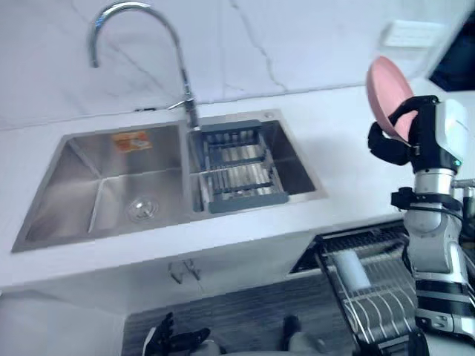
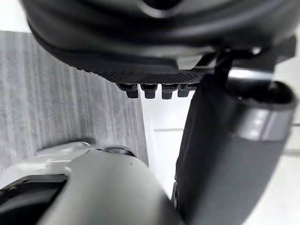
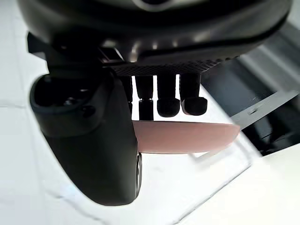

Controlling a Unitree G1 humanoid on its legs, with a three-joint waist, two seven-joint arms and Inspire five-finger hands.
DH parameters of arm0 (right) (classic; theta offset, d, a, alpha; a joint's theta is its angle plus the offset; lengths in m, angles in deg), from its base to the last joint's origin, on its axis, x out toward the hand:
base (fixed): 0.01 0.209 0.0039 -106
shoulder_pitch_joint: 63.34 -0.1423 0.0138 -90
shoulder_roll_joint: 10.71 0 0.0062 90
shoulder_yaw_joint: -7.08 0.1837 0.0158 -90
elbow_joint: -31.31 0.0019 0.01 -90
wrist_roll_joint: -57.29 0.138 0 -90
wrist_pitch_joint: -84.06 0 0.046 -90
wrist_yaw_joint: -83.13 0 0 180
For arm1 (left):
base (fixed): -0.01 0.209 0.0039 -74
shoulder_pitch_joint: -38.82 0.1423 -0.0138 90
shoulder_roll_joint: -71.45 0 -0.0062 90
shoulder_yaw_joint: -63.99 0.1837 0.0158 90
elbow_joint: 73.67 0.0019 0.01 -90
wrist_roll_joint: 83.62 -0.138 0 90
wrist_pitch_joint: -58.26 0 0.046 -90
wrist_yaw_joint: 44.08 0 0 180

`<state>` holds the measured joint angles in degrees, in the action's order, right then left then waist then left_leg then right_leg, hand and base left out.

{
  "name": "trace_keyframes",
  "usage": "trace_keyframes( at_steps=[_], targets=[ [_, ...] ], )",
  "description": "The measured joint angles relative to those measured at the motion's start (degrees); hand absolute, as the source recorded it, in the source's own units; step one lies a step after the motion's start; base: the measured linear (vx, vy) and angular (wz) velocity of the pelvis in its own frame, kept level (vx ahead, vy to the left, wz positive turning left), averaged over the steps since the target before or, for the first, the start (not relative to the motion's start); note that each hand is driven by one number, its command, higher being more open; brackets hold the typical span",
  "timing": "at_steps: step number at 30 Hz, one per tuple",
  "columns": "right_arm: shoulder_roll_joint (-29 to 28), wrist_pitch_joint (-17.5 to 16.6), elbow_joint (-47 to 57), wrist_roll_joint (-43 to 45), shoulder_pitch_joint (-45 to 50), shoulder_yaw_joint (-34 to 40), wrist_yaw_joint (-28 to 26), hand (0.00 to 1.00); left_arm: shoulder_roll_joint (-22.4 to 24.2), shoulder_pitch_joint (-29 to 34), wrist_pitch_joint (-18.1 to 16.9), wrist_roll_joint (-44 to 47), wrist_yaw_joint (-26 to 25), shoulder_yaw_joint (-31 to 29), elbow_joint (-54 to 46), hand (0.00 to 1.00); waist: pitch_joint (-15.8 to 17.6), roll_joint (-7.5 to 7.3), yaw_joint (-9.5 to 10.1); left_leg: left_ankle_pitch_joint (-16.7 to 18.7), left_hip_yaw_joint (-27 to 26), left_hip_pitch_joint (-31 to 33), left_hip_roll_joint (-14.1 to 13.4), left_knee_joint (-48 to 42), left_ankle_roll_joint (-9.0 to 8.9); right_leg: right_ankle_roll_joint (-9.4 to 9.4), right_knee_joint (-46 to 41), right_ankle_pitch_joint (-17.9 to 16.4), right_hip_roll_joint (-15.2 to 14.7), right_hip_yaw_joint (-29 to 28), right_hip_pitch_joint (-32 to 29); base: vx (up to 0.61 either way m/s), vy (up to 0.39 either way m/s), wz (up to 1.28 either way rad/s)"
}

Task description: Walk over to the sink, pick up the cup, carry it to the dishwasher, place the cup inside the dishwasher, then close the dishwasher door

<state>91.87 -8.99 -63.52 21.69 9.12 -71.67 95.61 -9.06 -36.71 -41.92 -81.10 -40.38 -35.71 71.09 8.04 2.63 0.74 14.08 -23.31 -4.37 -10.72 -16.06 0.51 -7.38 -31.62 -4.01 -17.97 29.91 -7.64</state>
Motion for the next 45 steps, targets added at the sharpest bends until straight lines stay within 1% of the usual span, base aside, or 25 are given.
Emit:
trace_keyframes(
  at_steps=[1,2,3,4,5,6,7,8,9,11,12,13,15,18,22,25,26,29,32,35,38,41,42,44,45],
  targets=[
    [0.0,-0.57,-1.0,-1.1,-0.36,-1.5,0.67,0.0,-0.59,0.23,0.02,1.25,-0.83,0.03,-0.05,1.0,-0.45,-0.73,0.28,0.11,-2.0,-0.1,-1.56,0.0,-0.67,0.17,-2.5,-1.25,-1.08,1.69,0.98,-0.01,0.019,-1.01],
    [0.0,-1.01,-1.57,-1.83,-0.67,-2.21,1.04,0.0,-0.81,0.3,0.14,2.15,-1.33,0.04,-0.04,1.0,-0.74,-1.25,0.67,0.11,-3.16,-0.11,-2.27,-0.29,-1.13,0.99,-2.23,-1.74,-1.16,1.92,1.67,0.02,-0.07,-1.12],
    [-0.01,-1.87,-2.1,-3.53,-0.94,-3.4,1.57,0.0,-1.47,0.23,0.83,3.44,-1.88,0.01,0.02,1.0,-1.46,-2.7,1.81,0.11,-5.28,0.43,-3.16,-1.42,-1.95,2.62,0.63,-2.26,-1.32,1.92,3.24,0.04,-0.112,-0.92],
    [-0.01,-2.1,-2.11,-4.66,-1.08,-4.01,1.71,0.0,-1.78,0.11,1.36,3.82,-1.98,-0.03,0.01,1.0,-1.77,-3.51,2.39,0.05,-5.86,0.89,-3.35,-2.34,-2.08,3.46,3.2,-1.77,-1.4,1.92,4.42,0.05,-0.304,-1.17],
    [-0.02,-2.58,-2.12,-6.07,-1.57,-5.2,1.77,0.0,-2.49,-0.24,2.33,5.42,-2.01,-0.43,0.0,1.0,-2.4,-5.2,3.43,0.05,-5.97,2.05,-3.59,-4.76,-2.16,7.99,10.71,1.11,-0.79,1.07,6.95,0.03,-0.407,-1.1],
    [0.07,-2.75,-2.03,-7.14,-2.08,-5.95,1.61,0.0,-1.55,-1.16,3.42,5.27,-1.94,-1.83,0.13,1.0,-2.36,-4.79,4.31,-0.55,-5.7,2.2,-4.88,-6.11,-3.33,9.3,17.48,0.99,2.31,0.56,9.53,0.02,-0.429,-1.05],
    [0.15,-2.65,-1.86,-7.34,-2.1,-6.15,1.51,0.0,-1.08,-1.34,3.69,5.14,-1.76,-1.77,0.14,1.0,-2.25,-4.04,4.34,-1.01,-5.54,1.93,-5.53,-5.9,-4.08,10.3,20.18,1.61,3.67,0.48,10.66,0.01,-0.332,-0.68],
    [0.49,-1.81,-1.51,-7.34,-1.67,-6.16,0.93,0.0,-0.35,-1.33,3.24,2.51,-1.2,-1.71,0.37,1.0,-2.12,-3.09,3.71,-1.76,-5.53,0.94,-6.19,-4.33,-5.35,12.27,24.63,2.82,5.8,0.28,12.81,0.02,-0.271,-0.28],
    [1.02,-0.28,-1.03,-7.3,-0.57,-5.72,0.07,0.0,0.1,-1.34,2.57,0.3,-1.15,-1.7,1.0,1.0,-2.34,-2.72,2.88,-2.98,-5.52,-0.52,-6.08,-1.42,-7.27,13.08,27.65,3.32,7.21,0.44,14.33,0.03,-0.249,-0.14],
    [1.23,1.68,-0.01,-7.31,2.05,-3.54,-1.33,0.0,0.54,-1.34,2.26,-1.57,-1.24,-1.66,1.55,1.0,-2.44,-2.56,2.37,-4.94,-5.48,-2.97,-5.53,3.47,-9.04,13.16,29.44,3.39,8.65,0.52,15.34,0.03,-0.172,-0.06],
    [1.19,2.5,0.68,-7.31,4.16,-1.85,-1.92,0.0,0.62,-1.32,2.25,-1.65,-1.22,-1.57,1.66,1.0,-2.44,-2.66,2.24,-6.23,-5.38,-3.93,-5.14,5.99,-9.29,13.16,30.34,3.39,9.18,0.52,15.63,0.0,-0.127,-0.06],
    [1.16,2.81,1.24,-7.31,5.19,-1.01,-2.14,0.0,0.64,-1.31,2.25,-1.66,-1.3,-1.58,1.7,1.0,-2.45,-2.64,2.15,-6.75,-5.31,-4.17,-4.91,6.98,-9.42,13.29,30.82,3.48,9.35,0.52,15.65,-0.03,-0.11,0.0],
    [0.74,3.09,3.11,-7.3,8.86,1.34,-2.67,0.0,0.82,-0.98,2.14,-2.59,-1.62,-1.65,1.79,1.0,-2.59,-2.38,1.01,-8.36,-3.84,-4.04,-3.78,10.22,-9.48,13.73,33.12,4.44,9.71,1.34,15.65,-0.02,-0.067,0.11],
    [-0.51,3.35,5.27,-7.3,13.0,2.1,-3.8,0.0,0.94,-0.86,1.69,-3.92,-2.11,-1.68,1.78,1.0,-2.69,-2.2,0.67,-8.69,-2.75,-3.76,-3.01,11.98,-9.49,14.0,34.89,5.38,9.89,1.93,15.69,0.02,0.005,0.11],
    [-6.17,3.64,6.24,-7.33,18.74,1.97,-5.8,0.0,0.92,-1.02,0.87,-5.98,-2.02,-1.32,1.66,1.0,-2.66,-2.16,0.37,-9.1,-0.97,-3.1,-1.16,12.08,-8.91,14.5,35.14,5.8,8.37,2.84,15.84,0.03,0.039,0.12],
    [-8.6,3.88,5.72,-7.33,20.68,1.77,-5.77,0.0,0.9,-1.06,0.79,-5.89,-1.87,-1.1,1.64,1.0,-2.52,-2.08,0.08,-9.1,-0.52,-2.29,-0.46,12.08,-8.91,14.59,34.64,5.86,7.6,3.28,15.11,0.02,0.048,0.09],
    [-9.81,4.0,4.47,-7.33,20.82,1.72,-5.02,0.0,0.8,-1.07,0.9,-5.45,-1.8,-0.99,1.47,1.0,-2.39,-2.02,0.02,-9.1,-0.56,-2.05,-0.28,12.08,-8.91,14.68,34.14,5.91,6.92,3.21,14.52,0.01,0.086,-0.03],
    [-11.56,4.08,-0.64,-7.26,20.84,1.69,-4.42,0.0,0.51,-1.24,1.01,-3.65,-1.46,0.3,0.85,1.0,-1.06,-1.66,-0.12,-9.1,-0.7,-1.86,0.05,12.07,-8.91,14.67,32.59,5.91,5.99,2.68,13.39,-0.02,0.074,-0.07],
    [-12.67,4.1,-6.32,-7.26,20.77,1.21,-4.3,0.0,0.25,-1.71,1.02,-3.47,-1.17,1.12,-0.82,1.0,0.45,-1.51,-0.02,-9.1,-0.69,0.01,0.3,12.06,-8.91,14.68,31.82,5.92,5.48,2.43,11.14,-0.04,0.034,-0.03],
    [-12.7,4.19,-10.76,-7.23,19.71,-0.82,-3.35,0.0,0.46,-3.11,1.28,-1.27,-1.15,1.18,-0.97,1.0,2.95,-0.87,-0.02,-9.19,-0.63,1.36,0.46,11.98,-8.78,14.69,30.86,5.92,5.05,2.15,9.32,-0.06,0.017,-0.03],
    [-12.65,4.93,-14.77,-6.71,15.58,-1.57,-1.4,0.0,0.43,-4.62,1.47,-0.66,-0.97,1.6,-2.3,1.0,5.94,-0.41,-0.12,-9.57,-0.52,3.49,1.03,11.97,-8.21,14.95,30.54,6.4,4.49,1.82,6.93,-0.09,0.012,-0.03],
    [-11.09,6.54,-17.37,-6.07,9.9,-2.08,-0.45,0.0,0.39,-6.72,1.63,1.25,-0.89,2.55,-3.19,1.0,8.77,0.49,-0.01,-9.75,-0.26,5.58,1.58,11.76,-7.78,14.63,30.55,7.52,4.31,1.45,4.75,-0.15,0.003,-0.03],
    [-10.15,6.99,-18.74,-6.06,7.37,-2.91,0.26,0.0,0.32,-7.62,1.68,2.26,-0.87,2.92,-3.28,1.0,9.8,0.6,0.01,-10.02,-0.14,6.4,1.84,11.63,-7.33,14.46,30.56,8.11,4.03,1.23,3.83,-0.14,0.019,-0.04],
    [-9.38,7.29,-20.17,-6.06,4.92,-3.2,0.83,0.0,0.29,-8.59,1.71,3.24,-0.82,3.51,-3.38,1.0,10.86,0.83,0.08,-10.12,-0.01,7.28,2.15,11.6,-7.17,14.4,30.57,8.7,3.79,0.87,2.87,-0.14,0.014,-0.05],
    [-9.21,7.57,-21.8,-6.02,2.82,-3.28,1.13,0.0,0.29,-9.1,1.8,3.35,-0.76,3.57,-3.69,1.0,11.8,0.86,0.18,-10.45,0.06,8.07,2.45,11.56,-6.69,14.28,30.63,9.32,3.54,0.51,1.88,-0.13,0.012,-0.05]
  ],
)
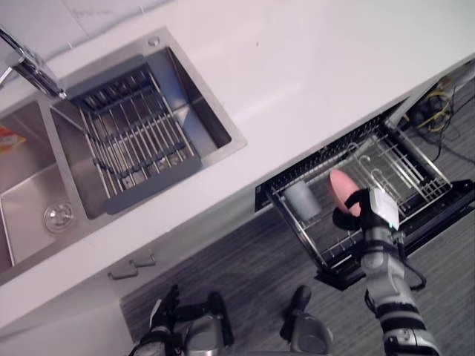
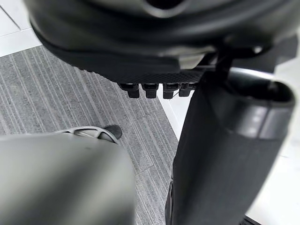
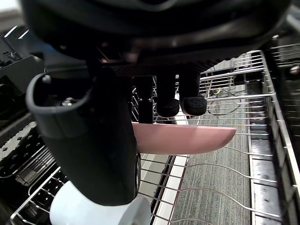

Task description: Walk over to the sink, pick up the cup, carry it to the dishwasher, place the cup inside the dishwasher, then close the dishwasher door

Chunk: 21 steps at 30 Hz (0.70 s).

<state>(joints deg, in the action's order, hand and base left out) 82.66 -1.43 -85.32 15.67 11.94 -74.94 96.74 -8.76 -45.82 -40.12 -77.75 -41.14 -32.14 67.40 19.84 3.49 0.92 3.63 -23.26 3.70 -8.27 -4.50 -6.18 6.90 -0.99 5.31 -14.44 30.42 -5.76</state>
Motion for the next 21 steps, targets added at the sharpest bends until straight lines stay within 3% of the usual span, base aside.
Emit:
trace_keyframes(
  at_steps=[2,3,9,14,19,21],
  targets=[
    [0.62,0.48,-1.32,0.95,-1.29,-0.53,0.1,0.0,-0.01,-0.08,0.12,0.84,0.01,0.12,-0.9,1.0,1.09,0.03,0.09,-0.19,0.01,0.61,0.33,-0.09,0.29,-0.09,0.04,0.43,-0.28,-0.25,-0.64,-0.12,0.016,-0.04],
    [1.43,1.0,-2.8,2.13,-2.27,-1.26,0.1,1.0,-0.12,-0.08,0.09,2.05,0.0,0.59,-1.45,1.0,1.88,0.07,0.24,-0.26,0.01,1.15,0.51,-0.34,0.39,-0.18,0.04,0.82,-0.48,-0.55,-1.31,-0.14,0.024,-0.09],
    [3.09,2.1,-6.37,6.58,-4.74,-1.83,-0.36,1.0,-0.57,-0.27,0.14,4.39,0.02,2.2,-1.87,1.0,3.38,0.64,0.45,0.07,0.24,2.87,1.48,-2.73,1.32,-0.34,0.17,2.26,-1.22,-3.1,-3.47,-0.08,0.017,-0.16],
    [6.04,1.09,-4.61,6.73,-5.4,-1.97,-2.51,1.0,-0.07,-0.36,0.63,5.5,0.87,3.34,-3.16,1.0,5.15,3.19,0.46,7.07,0.58,5.44,-1.14,-13.52,2.38,0.12,-2.51,1.76,-0.99,-5.66,-4.14,-0.1,0.05,-0.23],
    [5.34,1.09,1.86,10.18,-1.41,-0.26,-3.19,1.0,-0.08,-0.35,1.32,5.33,1.09,3.71,-3.41,1.0,5.18,3.16,0.12,9.4,1.44,4.46,-1.32,-17.25,3.12,0.94,-7.27,-0.59,-2.55,-6.64,-3.73,-0.05,0.053,0.0],
    [3.2,0.67,9.23,11.23,3.76,2.63,-3.2,1.0,-0.11,-0.16,1.79,5.28,1.08,3.62,-3.42,1.0,5.2,2.98,-0.17,11.09,2.17,2.94,-1.33,-18.98,3.1,1.57,-11.04,-2.93,-3.63,-6.72,-2.76,-0.01,0.02,0.12]
  ],
)
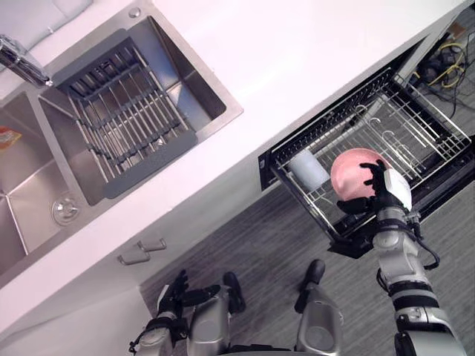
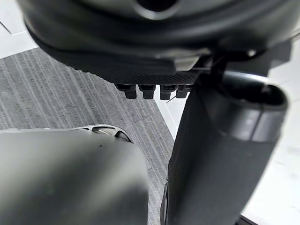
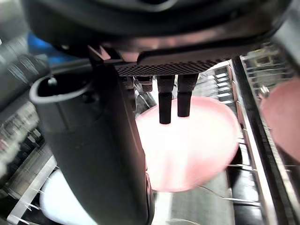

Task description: Walk over to the sink, pick up the cup, carry it to the dishwasher, place the cup inside the dishwasher, then close the dishwasher door

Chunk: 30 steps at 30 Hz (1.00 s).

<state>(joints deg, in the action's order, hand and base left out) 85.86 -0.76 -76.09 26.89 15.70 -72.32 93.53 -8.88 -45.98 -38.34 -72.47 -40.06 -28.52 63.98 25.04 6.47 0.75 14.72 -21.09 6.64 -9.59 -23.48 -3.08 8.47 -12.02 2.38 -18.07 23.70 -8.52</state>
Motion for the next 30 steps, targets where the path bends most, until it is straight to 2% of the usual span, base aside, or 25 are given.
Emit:
trace_keyframes(
  at_steps=[3,7,12,16,17,22,24,28,30],
  targets=[
    [-1.65,-2.06,4.87,2.13,4.33,2.99,0.04,1.0,-0.08,0.44,0.12,-1.27,-0.05,-0.56,-0.16,1.0,-0.13,-0.57,-0.36,1.83,0.17,-1.38,-0.13,-1.95,0.01,0.66,-3.76,-2.39,-1.11,-0.5,0.59,-0.01,0.005,0.03],
    [-4.77,-2.77,9.45,5.37,7.75,7.33,0.71,1.0,-0.28,1.73,0.47,-2.42,-0.14,-2.28,-0.49,1.0,-0.78,-1.83,-0.99,3.64,0.09,-2.71,-0.61,-3.77,-0.11,1.16,-5.28,-3.64,-1.27,-0.97,1.73,0.02,0.0,-0.03],
    [-8.88,-3.0,13.66,11.41,11.14,15.62,5.98,1.0,-0.2,4.79,0.94,-4.38,-0.38,-5.16,-0.58,1.0,-2.75,-4.4,-1.66,5.58,-0.21,-5.25,-0.52,-4.4,-0.26,1.94,-4.77,-4.17,-1.3,-1.47,4.31,0.06,0.007,-0.04],
    [-10.95,-2.81,13.84,16.24,12.31,20.69,9.68,1.0,-0.05,5.88,1.31,-4.64,-0.27,-6.8,-0.51,1.0,-4.35,-5.58,-1.76,5.8,-0.55,-6.82,-0.47,-4.68,-0.23,2.03,-4.37,-4.23,-1.31,-1.85,5.66,0.06,-0.006,-0.07],
    [-11.37,-2.16,13.82,18.46,12.52,22.11,10.86,0.0,0.1,6.05,1.56,-5.62,-0.25,-7.22,-0.52,1.0,-4.61,-5.71,-1.81,5.8,-0.63,-7.47,-0.43,-4.71,-0.23,2.03,-4.37,-4.23,-1.32,-1.88,6.18,0.06,-0.024,-0.06],
    [-11.53,2.58,9.86,25.33,12.29,24.9,11.61,0.0,0.08,6.25,2.67,-6.67,-0.19,-7.2,-0.58,1.0,-5.26,-5.62,-2.0,6.2,-0.64,-8.74,-0.96,-6.74,-0.06,1.95,-6.74,-5.65,-1.62,-2.12,6.94,0.04,-0.034,-0.04],
    [-11.39,4.19,6.17,29.92,11.25,25.2,11.08,0.0,0.05,6.35,3.15,-6.66,-0.04,-7.16,-0.76,1.0,-5.24,-5.51,-2.26,8.22,-0.42,-8.59,-2.18,-10.76,-0.04,2.53,-11.69,-9.22,-2.31,-2.72,6.37,-0.01,-0.046,0.02],
    [-9.8,4.32,2.3,38.06,9.63,25.19,7.79,0.0,0.23,6.35,3.15,-6.63,0.19,-6.61,-0.77,1.0,-4.93,-4.64,-3.22,10.67,-0.29,-6.91,-2.03,-14.71,-0.04,3.32,-19.52,-13.42,-4.73,-4.43,2.41,-0.04,-0.022,0.0],
    [-7.62,4.25,-0.09,43.08,9.28,25.23,4.44,0.0,0.77,6.35,2.7,-6.61,0.27,-6.04,-0.7,1.0,-4.19,-3.29,-3.53,10.89,-0.31,-6.3,-1.04,-15.59,0.18,3.35,-22.25,-14.44,-6.37,-5.31,0.77,-0.05,-0.002,0.03]
  ],
)
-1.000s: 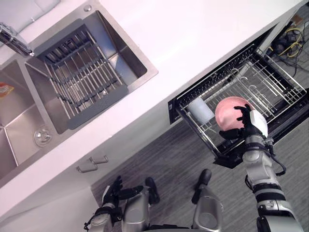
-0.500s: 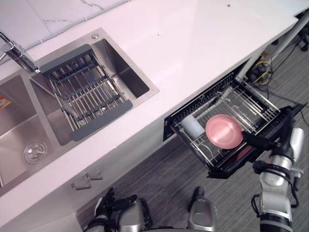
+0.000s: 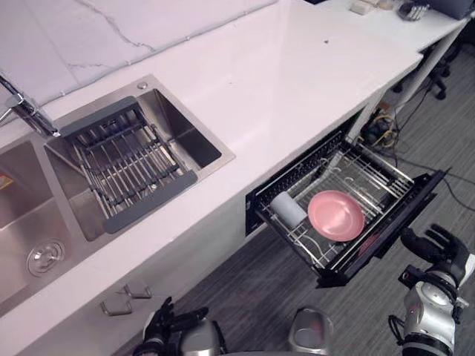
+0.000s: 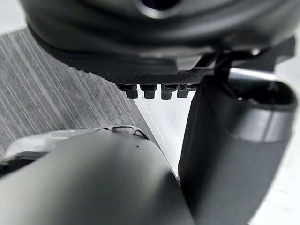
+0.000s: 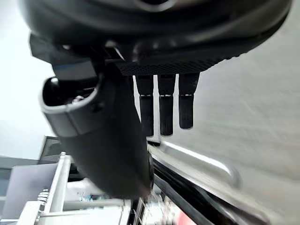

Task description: Walk over to the sink, pick up the cup, carry it to the dishwasher, place the cup inside the dishwasher, then close the dishwasher door

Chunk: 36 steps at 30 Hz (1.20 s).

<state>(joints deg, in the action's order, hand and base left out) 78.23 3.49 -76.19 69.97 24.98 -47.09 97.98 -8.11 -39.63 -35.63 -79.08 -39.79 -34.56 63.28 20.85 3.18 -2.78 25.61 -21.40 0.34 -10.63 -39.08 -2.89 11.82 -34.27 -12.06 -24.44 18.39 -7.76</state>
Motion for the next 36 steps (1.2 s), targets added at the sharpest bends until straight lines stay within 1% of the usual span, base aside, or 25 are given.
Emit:
trace_keyframes(
  at_steps=[1,3,5,6,8,9,12,15,16,19,21,22,25,27,28,30,33,36],
  targets=[
    [0.3,-0.1,-0.44,1.06,0.07,0.01,-0.83,0.0,0.19,0.01,-0.18,0.0,0.02,0.11,0.04,1.0,0.21,0.37,-0.04,0.01,0.03,-0.1,0.15,-0.09,0.02,0.02,-0.44,-0.16,-0.28,-0.07,-0.03,-0.04,-0.007,0.08],
    [1.04,-1.87,-1.7,3.21,0.09,0.67,-3.88,0.0,0.56,0.11,-0.47,0.0,0.02,0.14,0.51,1.0,0.37,1.01,-0.72,0.07,0.34,-0.47,0.83,-0.1,0.03,0.14,-1.6,-0.9,-1.28,-0.24,-0.08,-0.04,-0.01,0.08],
    [1.88,-2.47,-2.78,3.75,0.1,0.67,-6.26,0.0,0.6,0.13,-0.67,-0.03,0.11,0.15,0.77,1.0,0.36,1.22,-0.82,0.32,0.53,-0.63,1.0,-0.1,-0.11,0.19,-2.39,-1.33,-1.66,-0.22,-0.04,-0.04,-0.016,0.09],
    [2.45,-3.5,-3.94,4.07,0.08,0.35,-8.34,0.0,0.7,0.15,-0.71,-0.03,0.2,0.14,0.93,1.0,0.45,1.44,-0.97,1.05,0.86,-0.84,0.98,-0.1,-0.42,0.19,-3.1,-1.7,-1.83,-0.06,0.03,-0.05,-0.019,0.11],
    [2.87,-4.14,-4.88,4.29,0.11,0.14,-9.53,0.0,0.72,0.16,-0.71,-0.02,0.24,0.14,1.02,1.0,0.5,1.55,-1.06,1.48,1.1,-0.95,1.08,-0.1,-0.4,0.18,-3.66,-1.87,-2.12,0.14,0.24,-0.05,-0.013,0.13],
    [2.89,-5.18,-5.84,5.31,0.19,-0.12,-10.67,0.0,0.83,0.26,-0.69,-0.02,0.24,0.16,1.03,1.0,0.49,1.73,-1.16,1.79,1.44,-1.13,1.14,-0.09,-0.49,0.18,-3.68,-1.87,-2.29,0.55,0.83,-0.05,-0.006,0.14],
    [2.18,-6.68,-6.69,5.49,0.67,-0.45,-11.62,0.0,1.2,0.73,-0.9,0.03,0.27,0.18,0.99,1.0,0.33,1.99,-1.1,1.86,1.99,-1.53,1.18,-0.12,-0.51,0.25,-3.45,-1.82,-2.49,1.24,1.97,-0.02,-0.003,0.12],
    [2.16,-8.5,-6.7,5.25,2.48,-1.51,-11.71,0.0,1.47,1.12,-1.03,0.07,0.17,1.3,1.13,1.0,-0.33,3.05,-1.1,1.77,3.22,-1.53,1.11,0.11,-0.53,0.57,-2.11,-1.45,-2.44,2.93,3.77,0.02,-0.002,0.19],
    [2.15,-8.56,-6.95,5.23,2.53,-1.63,-11.7,0.0,1.56,1.21,-1.16,0.07,0.15,1.45,1.15,1.0,-0.49,3.29,-1.09,1.57,3.7,-1.52,1.07,0.42,-0.53,0.63,-1.33,-1.18,-2.27,3.76,4.56,0.05,-0.004,0.22],
    [2.46,-9.49,-9.01,5.23,2.34,-2.98,-11.68,0.0,1.57,1.35,-1.47,0.1,0.08,1.77,1.19,1.0,-1.07,3.49,-0.62,0.57,4.74,-0.94,0.95,1.44,-0.7,0.55,1.08,-0.11,-1.55,5.64,5.84,0.05,-0.008,0.19],
    [3.24,-9.68,-10.74,5.28,1.87,-4.48,-11.25,0.0,1.45,1.35,-1.84,1.13,0.1,2.2,1.29,1.0,-1.51,3.4,0.7,-0.73,6.15,-0.47,0.91,2.55,-0.88,0.34,3.24,0.81,-0.98,7.88,7.46,0.05,-0.029,0.3],
    [3.55,-9.65,-11.4,5.3,1.4,-5.08,-11.13,0.0,1.44,1.35,-1.9,1.17,0.11,2.25,1.29,1.0,-1.54,3.41,0.79,-1.08,6.66,-0.38,0.91,2.75,-0.89,0.31,3.75,1.07,-0.81,8.6,8.08,0.05,-0.045,0.33],
    [5.27,-9.17,-15.28,5.31,-2.36,-8.63,-10.83,0.0,1.5,1.22,-2.32,1.33,0.26,2.42,1.31,1.0,-1.97,3.53,2.11,-3.07,8.19,0.16,0.93,4.04,-1.06,-0.05,6.02,1.93,-0.14,11.07,9.88,0.01,-0.05,0.3],
    [6.62,-8.38,-19.28,5.31,-6.36,-11.81,-10.41,0.0,1.54,0.73,-2.86,2.65,0.67,2.49,2.58,1.0,-2.64,3.63,3.62,-4.95,9.89,0.51,0.99,6.05,-1.45,-0.46,8.23,2.64,0.67,13.42,11.38,-0.03,-0.089,0.38],
    [6.92,-8.22,-20.37,5.31,-7.39,-12.67,-10.35,0.0,1.54,0.73,-2.89,2.96,0.78,2.49,2.71,1.0,-2.84,3.6,3.88,-5.44,10.34,0.69,1.06,6.63,-1.5,-0.58,8.73,2.76,0.8,14.11,11.73,-0.05,-0.097,0.44],
    [8.16,-7.26,-23.51,5.29,-10.79,-15.47,-10.06,0.0,1.74,0.64,-3.41,3.46,0.95,2.55,2.73,1.0,-3.57,3.68,5.94,-7.7,11.88,1.58,1.34,8.86,-1.9,-1.11,10.04,3.12,1.2,16.64,12.25,-0.06,-0.107,0.44],
    [9.73,-6.1,-27.71,5.3,-15.47,-19.52,-10.03,0.0,1.91,0.56,-4.1,3.49,1.06,2.95,2.73,1.0,-3.97,4.05,7.22,-9.71,13.73,2.87,1.32,10.66,-2.13,-1.63,11.26,3.44,1.88,19.88,13.11,-0.08,-0.098,0.45],
    [10.3,-5.13,-29.93,5.25,-18.37,-22.82,-10.75,0.0,2.03,0.2,-4.17,3.64,2.34,2.95,2.72,1.0,-4.22,4.42,8.5,-10.4,14.63,4.19,0.99,10.91,-2.18,-2.01,11.55,3.58,2.37,21.44,13.07,-0.07,-0.047,0.29]
  ],
)
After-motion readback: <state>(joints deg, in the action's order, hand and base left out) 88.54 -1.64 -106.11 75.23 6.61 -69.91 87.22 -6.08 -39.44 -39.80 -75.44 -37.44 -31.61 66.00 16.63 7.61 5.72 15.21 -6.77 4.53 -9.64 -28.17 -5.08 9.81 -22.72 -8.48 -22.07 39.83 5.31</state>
